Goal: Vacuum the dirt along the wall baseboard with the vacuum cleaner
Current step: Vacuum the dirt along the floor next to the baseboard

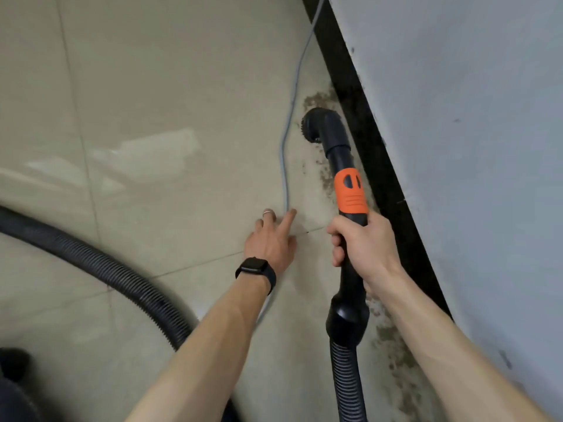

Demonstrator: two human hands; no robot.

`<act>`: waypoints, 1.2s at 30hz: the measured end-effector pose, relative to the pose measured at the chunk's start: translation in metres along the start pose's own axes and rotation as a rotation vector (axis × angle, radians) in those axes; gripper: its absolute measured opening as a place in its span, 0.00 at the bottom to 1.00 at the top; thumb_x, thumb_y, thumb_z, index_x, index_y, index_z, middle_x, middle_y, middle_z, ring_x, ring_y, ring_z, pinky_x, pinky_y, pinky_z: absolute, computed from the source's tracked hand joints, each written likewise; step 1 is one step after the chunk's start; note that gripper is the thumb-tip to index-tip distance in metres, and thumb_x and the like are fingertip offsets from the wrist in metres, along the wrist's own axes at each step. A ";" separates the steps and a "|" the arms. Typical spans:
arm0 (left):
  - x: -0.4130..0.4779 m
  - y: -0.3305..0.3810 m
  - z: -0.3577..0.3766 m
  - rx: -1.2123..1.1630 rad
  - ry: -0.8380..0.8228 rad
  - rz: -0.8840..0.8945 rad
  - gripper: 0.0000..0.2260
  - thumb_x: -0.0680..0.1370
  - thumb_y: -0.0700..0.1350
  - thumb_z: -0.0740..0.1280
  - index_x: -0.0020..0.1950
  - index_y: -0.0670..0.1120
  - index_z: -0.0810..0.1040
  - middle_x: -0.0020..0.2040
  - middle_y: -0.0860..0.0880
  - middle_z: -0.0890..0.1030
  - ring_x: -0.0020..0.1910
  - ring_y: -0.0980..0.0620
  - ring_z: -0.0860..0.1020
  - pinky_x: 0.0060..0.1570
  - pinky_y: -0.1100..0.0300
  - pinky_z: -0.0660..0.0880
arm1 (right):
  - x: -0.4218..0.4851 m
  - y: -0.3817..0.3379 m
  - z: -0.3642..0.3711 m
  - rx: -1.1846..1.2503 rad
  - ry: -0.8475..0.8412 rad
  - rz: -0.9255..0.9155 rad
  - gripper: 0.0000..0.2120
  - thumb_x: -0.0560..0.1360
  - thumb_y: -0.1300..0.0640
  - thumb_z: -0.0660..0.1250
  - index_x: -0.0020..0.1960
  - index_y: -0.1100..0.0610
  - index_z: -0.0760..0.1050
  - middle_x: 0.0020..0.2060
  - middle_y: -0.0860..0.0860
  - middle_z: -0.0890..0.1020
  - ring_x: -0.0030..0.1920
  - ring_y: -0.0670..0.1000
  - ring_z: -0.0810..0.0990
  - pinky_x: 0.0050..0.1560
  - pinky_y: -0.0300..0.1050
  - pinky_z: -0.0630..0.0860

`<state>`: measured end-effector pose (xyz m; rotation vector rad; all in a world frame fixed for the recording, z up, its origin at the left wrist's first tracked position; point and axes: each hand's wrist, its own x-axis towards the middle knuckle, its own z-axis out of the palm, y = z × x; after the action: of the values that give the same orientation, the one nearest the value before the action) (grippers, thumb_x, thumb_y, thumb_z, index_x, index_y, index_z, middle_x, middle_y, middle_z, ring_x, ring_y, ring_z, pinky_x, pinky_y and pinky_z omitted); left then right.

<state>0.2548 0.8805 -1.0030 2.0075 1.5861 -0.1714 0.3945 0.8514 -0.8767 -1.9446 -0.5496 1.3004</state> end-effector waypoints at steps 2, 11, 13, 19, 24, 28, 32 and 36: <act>0.023 -0.004 0.001 0.051 0.033 0.054 0.21 0.79 0.46 0.59 0.72 0.54 0.62 0.60 0.43 0.68 0.55 0.41 0.73 0.37 0.52 0.70 | 0.022 0.000 0.009 0.041 -0.025 -0.013 0.05 0.68 0.64 0.68 0.36 0.58 0.74 0.26 0.52 0.75 0.22 0.53 0.70 0.26 0.45 0.70; 0.049 -0.077 -0.116 0.329 0.083 -0.176 0.16 0.81 0.40 0.57 0.69 0.47 0.68 0.61 0.41 0.70 0.55 0.39 0.77 0.47 0.47 0.75 | 0.059 -0.059 0.029 -0.025 0.071 -0.163 0.03 0.70 0.62 0.69 0.44 0.61 0.78 0.29 0.53 0.78 0.23 0.52 0.73 0.31 0.48 0.75; 0.031 -0.105 -0.146 0.390 0.136 -0.273 0.15 0.81 0.37 0.56 0.67 0.44 0.69 0.61 0.40 0.69 0.54 0.37 0.77 0.47 0.46 0.75 | 0.051 -0.069 0.032 -0.085 0.126 -0.194 0.05 0.70 0.60 0.69 0.45 0.60 0.78 0.31 0.53 0.79 0.24 0.52 0.75 0.33 0.49 0.77; -0.008 -0.206 -0.162 0.329 0.200 -0.531 0.19 0.80 0.35 0.55 0.71 0.44 0.66 0.66 0.40 0.67 0.57 0.36 0.74 0.49 0.45 0.76 | 0.055 -0.077 0.056 0.099 -0.061 -0.179 0.04 0.70 0.65 0.68 0.40 0.59 0.75 0.25 0.51 0.75 0.20 0.49 0.70 0.24 0.41 0.71; -0.017 -0.211 -0.123 0.077 -0.180 -0.458 0.31 0.80 0.41 0.57 0.81 0.55 0.50 0.81 0.47 0.47 0.76 0.40 0.59 0.73 0.47 0.63 | 0.052 -0.049 0.089 0.041 -0.206 -0.101 0.05 0.71 0.67 0.68 0.40 0.59 0.74 0.25 0.52 0.74 0.22 0.52 0.69 0.25 0.42 0.70; -0.014 -0.191 -0.101 0.094 -0.087 -0.453 0.28 0.80 0.39 0.54 0.80 0.49 0.51 0.80 0.43 0.49 0.75 0.39 0.59 0.69 0.44 0.66 | 0.039 -0.014 0.093 -0.011 -0.221 -0.062 0.05 0.70 0.66 0.69 0.39 0.59 0.74 0.26 0.52 0.75 0.22 0.53 0.70 0.25 0.43 0.70; 0.003 -0.173 -0.100 0.172 0.061 -0.391 0.21 0.79 0.42 0.58 0.73 0.42 0.65 0.76 0.43 0.58 0.68 0.41 0.67 0.61 0.48 0.71 | 0.048 0.006 0.076 0.010 -0.158 -0.074 0.07 0.71 0.66 0.69 0.44 0.59 0.73 0.27 0.52 0.75 0.23 0.52 0.70 0.25 0.44 0.70; 0.030 -0.143 -0.106 0.249 0.063 -0.258 0.22 0.79 0.44 0.59 0.73 0.44 0.66 0.80 0.43 0.53 0.75 0.42 0.59 0.70 0.46 0.64 | 0.056 0.002 0.050 0.041 -0.140 -0.092 0.09 0.73 0.67 0.70 0.48 0.59 0.72 0.29 0.53 0.76 0.23 0.53 0.71 0.26 0.45 0.70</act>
<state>0.1051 0.9791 -0.9788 1.9982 1.9436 -0.4266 0.3710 0.9047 -0.9234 -1.7831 -0.6675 1.3851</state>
